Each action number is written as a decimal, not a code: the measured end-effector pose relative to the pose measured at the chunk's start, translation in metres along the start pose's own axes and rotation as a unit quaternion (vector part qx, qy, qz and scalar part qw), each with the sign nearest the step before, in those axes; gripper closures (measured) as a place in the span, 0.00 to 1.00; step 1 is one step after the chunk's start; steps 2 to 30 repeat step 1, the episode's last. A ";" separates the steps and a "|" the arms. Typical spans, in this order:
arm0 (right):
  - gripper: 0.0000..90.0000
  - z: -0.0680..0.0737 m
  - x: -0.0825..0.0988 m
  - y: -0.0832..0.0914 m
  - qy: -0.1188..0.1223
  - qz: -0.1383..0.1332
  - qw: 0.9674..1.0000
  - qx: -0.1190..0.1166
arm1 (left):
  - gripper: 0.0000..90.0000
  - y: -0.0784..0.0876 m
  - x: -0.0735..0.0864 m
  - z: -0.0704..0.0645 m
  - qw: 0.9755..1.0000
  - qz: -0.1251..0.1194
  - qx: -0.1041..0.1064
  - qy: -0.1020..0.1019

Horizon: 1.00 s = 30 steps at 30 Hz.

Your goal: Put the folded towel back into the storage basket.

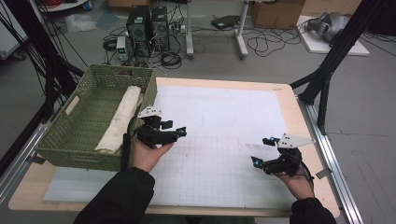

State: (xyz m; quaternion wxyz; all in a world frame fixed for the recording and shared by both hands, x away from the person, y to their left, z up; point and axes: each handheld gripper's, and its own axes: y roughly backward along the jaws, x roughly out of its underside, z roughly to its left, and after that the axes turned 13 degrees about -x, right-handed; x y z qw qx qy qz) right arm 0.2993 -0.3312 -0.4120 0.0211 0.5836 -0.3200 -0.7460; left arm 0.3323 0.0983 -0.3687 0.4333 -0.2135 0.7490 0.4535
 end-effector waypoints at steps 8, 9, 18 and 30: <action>0.13 0.000 0.000 0.000 0.002 0.000 1.000 0.000 | 0.37 0.000 0.001 -0.001 1.000 0.002 0.000 -0.002; 0.13 0.000 0.000 0.000 0.002 0.000 1.000 0.000 | 0.37 0.000 0.001 -0.001 1.000 0.002 0.000 -0.002; 0.13 0.000 0.000 0.000 0.002 0.000 1.000 0.000 | 0.37 0.000 0.001 -0.001 1.000 0.002 0.000 -0.002; 0.13 0.000 0.000 0.000 0.002 0.000 1.000 0.000 | 0.37 0.000 0.001 -0.001 1.000 0.002 0.000 -0.002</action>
